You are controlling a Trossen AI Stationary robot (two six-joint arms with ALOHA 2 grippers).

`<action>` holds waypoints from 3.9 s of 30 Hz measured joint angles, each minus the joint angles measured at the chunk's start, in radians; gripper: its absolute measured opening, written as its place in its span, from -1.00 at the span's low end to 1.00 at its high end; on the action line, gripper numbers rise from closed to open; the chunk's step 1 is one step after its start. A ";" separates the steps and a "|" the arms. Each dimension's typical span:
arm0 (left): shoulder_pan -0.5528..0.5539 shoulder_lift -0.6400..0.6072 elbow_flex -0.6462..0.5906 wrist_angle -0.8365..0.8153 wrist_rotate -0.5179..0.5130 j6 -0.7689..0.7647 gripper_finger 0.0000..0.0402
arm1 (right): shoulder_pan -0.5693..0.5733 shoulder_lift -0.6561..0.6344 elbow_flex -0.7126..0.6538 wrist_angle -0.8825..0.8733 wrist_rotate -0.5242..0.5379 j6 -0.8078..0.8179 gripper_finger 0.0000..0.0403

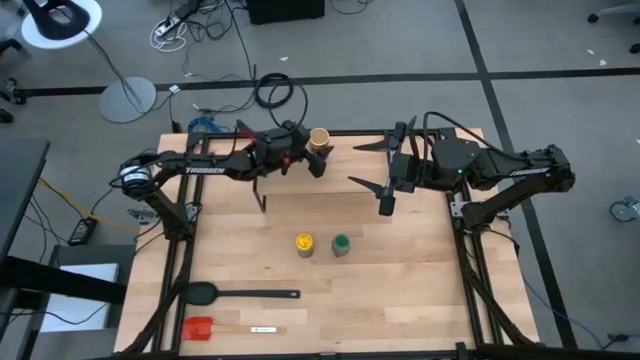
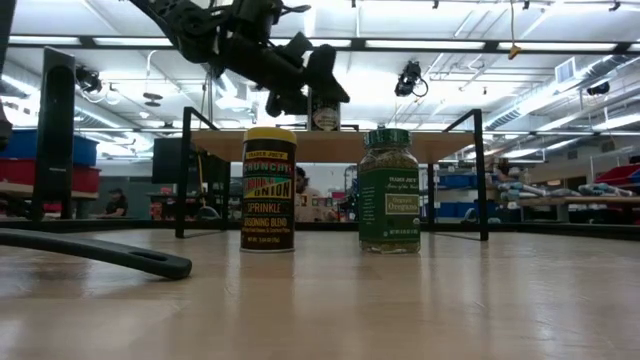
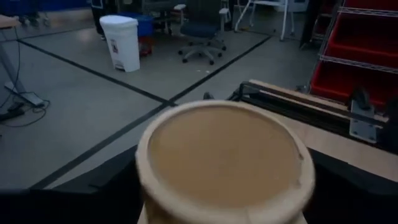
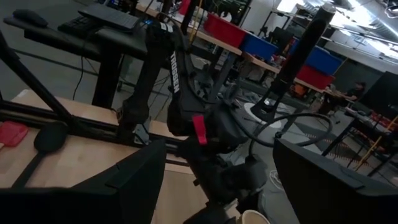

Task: Shelf spices
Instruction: Remove the golden seasoning bottle from the shelf, then put the green seasoning bottle on the shelf

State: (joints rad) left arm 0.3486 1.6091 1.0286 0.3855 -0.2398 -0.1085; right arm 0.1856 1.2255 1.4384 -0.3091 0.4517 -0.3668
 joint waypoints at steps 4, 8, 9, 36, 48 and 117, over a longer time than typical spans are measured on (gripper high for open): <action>0.001 0.024 0.030 -0.010 0.012 -0.001 0.49 | -0.006 0.000 0.000 0.000 0.000 0.000 0.46; -0.001 0.027 0.034 -0.012 0.023 -0.008 0.30 | -0.006 0.000 0.000 0.000 0.000 0.001 0.46; -0.002 0.027 0.034 -0.010 0.031 -0.008 0.30 | -0.006 0.000 0.000 -0.001 0.000 0.001 0.46; -0.379 -0.063 0.097 0.001 0.183 0.134 0.30 | -0.006 0.000 0.000 0.150 0.001 -0.135 0.46; -0.489 0.209 0.191 0.096 0.159 0.141 0.30 | -0.006 0.000 0.000 0.182 0.001 -0.127 0.46; -0.513 -0.051 0.400 -0.373 -0.145 0.315 0.42 | 0.155 -0.001 0.000 0.193 0.001 -0.265 0.46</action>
State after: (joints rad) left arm -0.1642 1.5576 1.4285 0.0124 -0.3851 0.2067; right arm 0.3403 1.2243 1.4380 -0.1164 0.4525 -0.6321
